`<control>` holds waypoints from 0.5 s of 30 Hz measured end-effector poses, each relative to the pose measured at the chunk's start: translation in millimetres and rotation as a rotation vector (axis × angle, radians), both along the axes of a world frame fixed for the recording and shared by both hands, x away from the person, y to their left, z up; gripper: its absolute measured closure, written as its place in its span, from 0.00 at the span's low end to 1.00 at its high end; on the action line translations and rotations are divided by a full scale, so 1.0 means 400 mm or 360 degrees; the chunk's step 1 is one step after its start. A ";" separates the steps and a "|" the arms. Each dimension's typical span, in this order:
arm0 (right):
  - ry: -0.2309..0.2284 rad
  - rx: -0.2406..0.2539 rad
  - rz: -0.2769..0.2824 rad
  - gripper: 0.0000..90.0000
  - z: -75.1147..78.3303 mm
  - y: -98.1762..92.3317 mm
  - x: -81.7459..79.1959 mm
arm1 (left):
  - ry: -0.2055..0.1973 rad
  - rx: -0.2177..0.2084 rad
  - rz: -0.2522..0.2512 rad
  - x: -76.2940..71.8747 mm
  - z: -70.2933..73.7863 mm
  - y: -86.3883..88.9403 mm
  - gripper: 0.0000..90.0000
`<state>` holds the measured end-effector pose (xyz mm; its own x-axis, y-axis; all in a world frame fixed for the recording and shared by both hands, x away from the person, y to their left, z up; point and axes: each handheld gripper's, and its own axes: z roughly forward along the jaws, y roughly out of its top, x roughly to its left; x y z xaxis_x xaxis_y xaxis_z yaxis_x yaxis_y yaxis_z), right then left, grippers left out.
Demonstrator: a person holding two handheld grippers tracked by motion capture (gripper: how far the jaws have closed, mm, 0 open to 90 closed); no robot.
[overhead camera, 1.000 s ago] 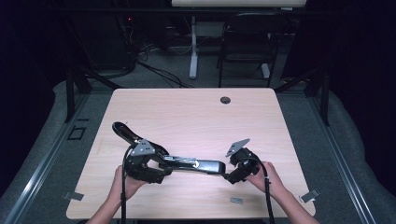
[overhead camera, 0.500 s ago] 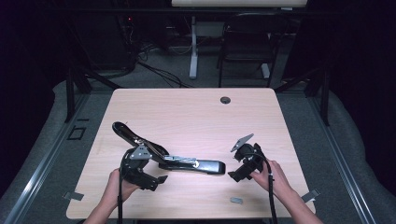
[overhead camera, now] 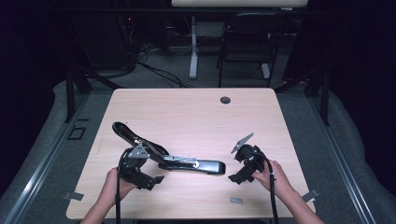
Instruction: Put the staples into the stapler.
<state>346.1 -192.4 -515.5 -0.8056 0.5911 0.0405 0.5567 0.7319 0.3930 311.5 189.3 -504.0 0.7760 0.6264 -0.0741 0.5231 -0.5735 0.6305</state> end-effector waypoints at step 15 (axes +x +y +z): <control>0.0015 -0.0053 0.0189 0.08 0.001 0.037 -0.028 | -0.0023 0.0068 0.0027 0.007 -0.009 -0.009 0.00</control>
<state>334.8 -177.5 -515.1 -0.8698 0.4925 0.0306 0.4688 0.8055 0.3625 314.1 185.6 -507.5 0.7661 0.6417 -0.0361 0.5240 -0.5910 0.6133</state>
